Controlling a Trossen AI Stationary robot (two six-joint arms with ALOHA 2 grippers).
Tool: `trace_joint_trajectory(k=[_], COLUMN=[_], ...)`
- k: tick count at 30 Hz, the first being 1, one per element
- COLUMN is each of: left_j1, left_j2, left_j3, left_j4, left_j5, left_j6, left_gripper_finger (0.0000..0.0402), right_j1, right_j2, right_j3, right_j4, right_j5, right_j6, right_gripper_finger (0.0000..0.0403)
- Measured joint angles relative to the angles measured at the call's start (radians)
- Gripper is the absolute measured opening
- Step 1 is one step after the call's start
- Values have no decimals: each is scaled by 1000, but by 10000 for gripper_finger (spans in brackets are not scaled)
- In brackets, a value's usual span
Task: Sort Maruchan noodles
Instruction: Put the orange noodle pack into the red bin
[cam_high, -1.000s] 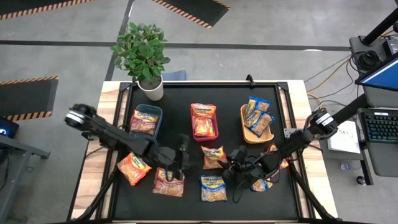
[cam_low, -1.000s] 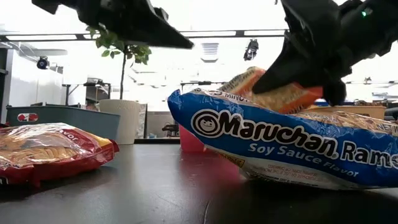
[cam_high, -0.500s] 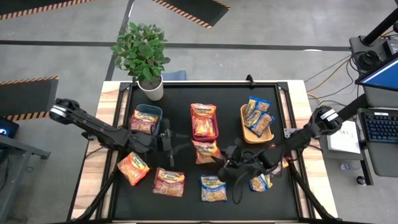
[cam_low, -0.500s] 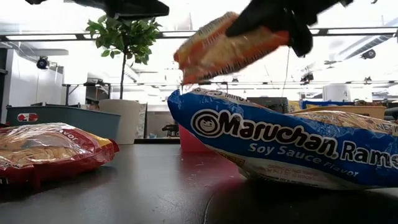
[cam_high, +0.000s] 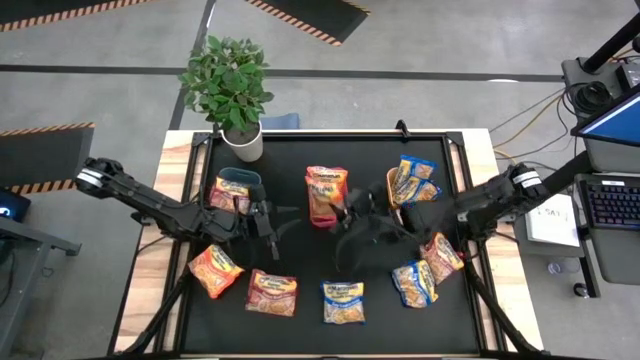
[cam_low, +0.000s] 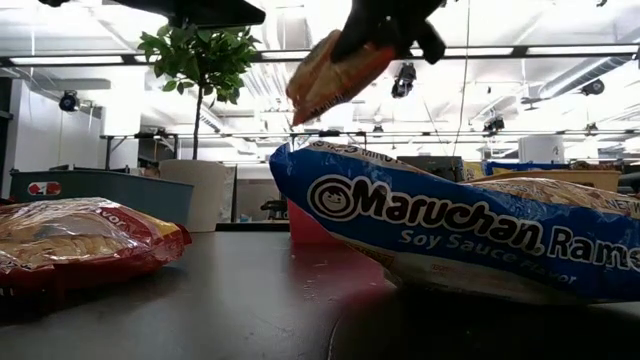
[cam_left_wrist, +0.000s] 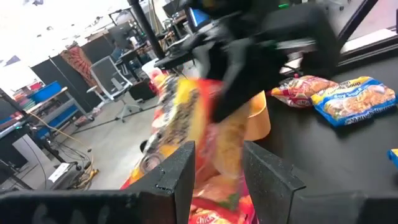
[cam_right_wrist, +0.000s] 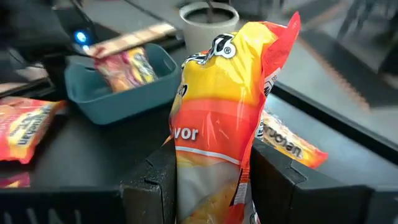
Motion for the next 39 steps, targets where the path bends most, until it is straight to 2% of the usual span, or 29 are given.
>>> trace_joint_trajectory(k=[5, 11, 17, 20, 33, 39], left_j1=[0, 1, 1, 1, 2, 2], left_j2=[-13, -18, -19, -19, -22, -22], left_j3=[-1, 2, 2, 2, 4, 4], left_j4=[-1, -3, -5, -5, 39, 49], left_j5=[0, 0, -1, -1, -1, -1], left_j6=[19, 68, 100, 115, 187, 219], left_gripper_finger=[115, 115, 115, 115, 115, 115], right_j1=[-118, -234, -316, -338, -346, -346], right_j2=[0, 1, 3, 3, 5, 99], right_j3=[91, 146, 171, 179, 189, 289], right_j4=[-182, -309, -374, -377, -348, -338], right_j5=[-196, -438, -595, -634, -638, -688], right_j6=[64, 121, 178, 188, 239, 202], right_gripper_finger=[143, 143, 143, 143, 143, 143])
